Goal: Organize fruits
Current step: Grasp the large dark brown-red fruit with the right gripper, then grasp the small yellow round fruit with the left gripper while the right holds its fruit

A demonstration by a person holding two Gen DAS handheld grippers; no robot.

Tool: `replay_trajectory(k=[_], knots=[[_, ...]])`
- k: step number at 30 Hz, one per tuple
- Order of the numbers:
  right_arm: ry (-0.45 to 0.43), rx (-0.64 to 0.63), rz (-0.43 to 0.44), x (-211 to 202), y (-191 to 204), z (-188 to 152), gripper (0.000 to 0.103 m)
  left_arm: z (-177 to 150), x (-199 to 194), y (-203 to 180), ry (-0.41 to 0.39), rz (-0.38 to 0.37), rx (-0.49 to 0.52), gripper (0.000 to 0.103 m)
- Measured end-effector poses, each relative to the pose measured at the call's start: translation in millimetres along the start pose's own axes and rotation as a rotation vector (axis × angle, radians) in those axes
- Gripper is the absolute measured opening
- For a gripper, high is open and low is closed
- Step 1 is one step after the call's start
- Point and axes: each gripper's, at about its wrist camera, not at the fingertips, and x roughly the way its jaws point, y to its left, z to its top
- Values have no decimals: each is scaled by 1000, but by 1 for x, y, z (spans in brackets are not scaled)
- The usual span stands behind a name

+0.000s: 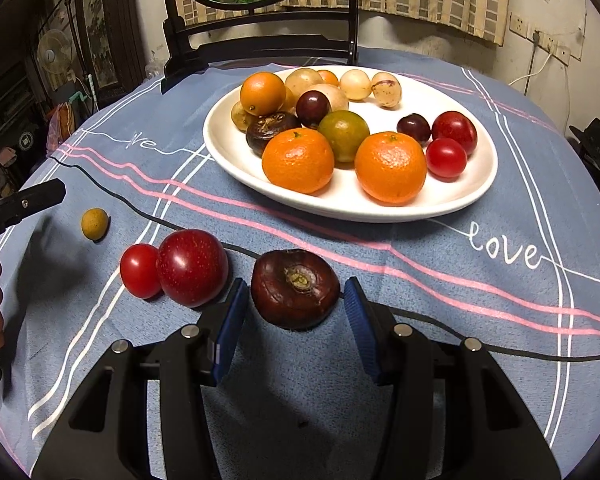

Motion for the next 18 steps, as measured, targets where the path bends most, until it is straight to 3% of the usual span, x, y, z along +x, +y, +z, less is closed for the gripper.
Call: replay_trajectory(k=[18], knots=[[-6, 3, -33, -3, -1, -2, 44, -1, 2, -2, 7, 1, 13, 100]])
